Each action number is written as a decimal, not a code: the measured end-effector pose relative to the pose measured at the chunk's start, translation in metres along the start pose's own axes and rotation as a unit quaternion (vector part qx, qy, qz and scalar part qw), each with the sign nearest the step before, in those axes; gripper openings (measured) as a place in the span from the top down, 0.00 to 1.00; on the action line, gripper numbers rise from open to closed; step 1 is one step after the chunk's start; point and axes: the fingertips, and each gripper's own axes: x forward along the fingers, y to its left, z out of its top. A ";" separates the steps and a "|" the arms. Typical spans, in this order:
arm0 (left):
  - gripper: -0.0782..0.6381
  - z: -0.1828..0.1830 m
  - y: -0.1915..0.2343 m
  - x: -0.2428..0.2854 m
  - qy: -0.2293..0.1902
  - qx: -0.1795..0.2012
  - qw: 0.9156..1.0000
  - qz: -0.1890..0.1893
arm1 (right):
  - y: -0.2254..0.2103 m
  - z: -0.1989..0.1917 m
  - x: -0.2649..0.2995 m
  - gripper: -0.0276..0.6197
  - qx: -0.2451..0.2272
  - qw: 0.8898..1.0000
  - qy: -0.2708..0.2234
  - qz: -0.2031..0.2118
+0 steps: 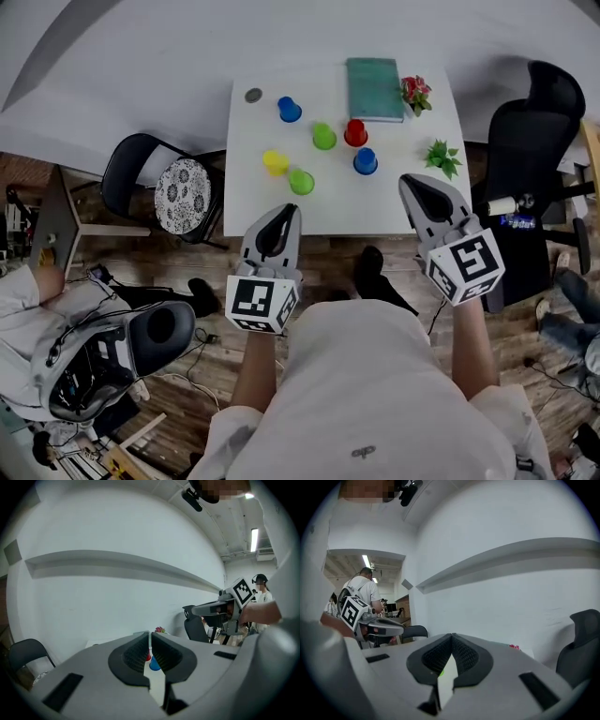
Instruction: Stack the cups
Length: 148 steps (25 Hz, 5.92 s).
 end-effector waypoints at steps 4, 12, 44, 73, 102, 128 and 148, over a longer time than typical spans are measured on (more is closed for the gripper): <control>0.85 -0.006 0.005 0.017 0.005 -0.004 1.000 0.022 | -0.011 -0.012 0.023 0.95 -0.002 0.999 0.008 0.031; 0.85 -0.030 0.017 0.039 0.031 -0.035 0.998 0.038 | -0.027 -0.042 0.060 0.95 0.007 0.998 0.047 0.043; 0.85 -0.057 0.132 0.121 0.090 -0.028 0.986 -0.134 | -0.017 -0.126 0.259 0.65 0.072 0.977 0.186 -0.070; 0.85 -0.088 0.193 0.120 0.119 -0.059 0.983 -0.125 | -0.046 -0.226 0.340 0.53 0.050 0.932 0.333 -0.134; 0.85 -0.059 0.167 0.125 0.077 -0.037 0.984 -0.156 | -0.026 -0.141 0.264 0.60 0.030 0.954 0.269 -0.132; 0.85 -0.054 0.139 0.141 0.079 -0.025 0.979 -0.185 | -0.006 -0.211 0.182 0.60 0.053 0.936 0.318 -0.139; 0.85 -0.067 0.142 0.127 0.095 -0.018 0.980 -0.173 | -0.018 -0.269 0.171 0.60 0.043 0.933 0.327 -0.145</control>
